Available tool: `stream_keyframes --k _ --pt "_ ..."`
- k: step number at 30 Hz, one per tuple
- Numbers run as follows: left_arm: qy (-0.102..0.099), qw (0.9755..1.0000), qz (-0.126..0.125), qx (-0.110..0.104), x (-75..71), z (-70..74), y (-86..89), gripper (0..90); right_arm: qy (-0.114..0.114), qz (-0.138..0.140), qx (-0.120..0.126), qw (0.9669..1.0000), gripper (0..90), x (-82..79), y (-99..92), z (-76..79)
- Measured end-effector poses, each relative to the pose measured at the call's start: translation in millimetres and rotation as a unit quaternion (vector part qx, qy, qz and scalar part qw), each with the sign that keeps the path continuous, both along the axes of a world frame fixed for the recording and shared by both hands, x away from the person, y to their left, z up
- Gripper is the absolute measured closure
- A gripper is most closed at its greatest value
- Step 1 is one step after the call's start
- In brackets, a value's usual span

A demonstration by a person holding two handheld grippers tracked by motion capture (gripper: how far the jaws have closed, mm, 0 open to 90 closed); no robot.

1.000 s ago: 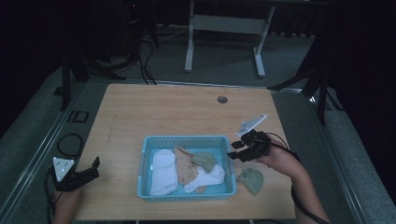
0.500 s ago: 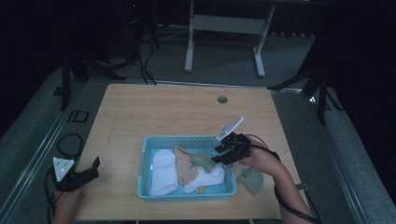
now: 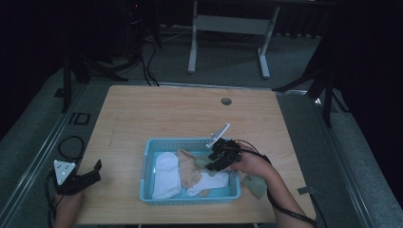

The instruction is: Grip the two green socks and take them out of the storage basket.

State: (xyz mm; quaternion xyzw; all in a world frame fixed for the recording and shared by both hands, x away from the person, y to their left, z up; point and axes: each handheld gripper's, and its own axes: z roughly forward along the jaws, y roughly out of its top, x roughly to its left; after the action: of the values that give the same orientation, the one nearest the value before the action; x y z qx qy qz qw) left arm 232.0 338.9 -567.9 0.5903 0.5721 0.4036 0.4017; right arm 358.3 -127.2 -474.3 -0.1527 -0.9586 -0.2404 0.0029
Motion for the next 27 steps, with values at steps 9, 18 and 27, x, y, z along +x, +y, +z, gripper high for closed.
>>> stream_keyframes --k 9,18,27 --pt "-0.001 1.0 0.0 -0.001 -0.3 0.0 0.2 0.3 -0.003 -0.004 -0.039 0.9992 53.8 4.7 10.3 -17.1" --pt "-0.001 1.0 -0.001 -0.001 -0.5 0.1 0.2 0.3 -0.003 -0.001 -0.068 0.9977 57.4 5.9 18.2 -27.3" --pt "-0.001 1.0 0.0 -0.001 -0.6 0.1 0.3 0.3 -0.039 0.034 -0.088 0.9948 82.2 0.9 20.4 -23.5"
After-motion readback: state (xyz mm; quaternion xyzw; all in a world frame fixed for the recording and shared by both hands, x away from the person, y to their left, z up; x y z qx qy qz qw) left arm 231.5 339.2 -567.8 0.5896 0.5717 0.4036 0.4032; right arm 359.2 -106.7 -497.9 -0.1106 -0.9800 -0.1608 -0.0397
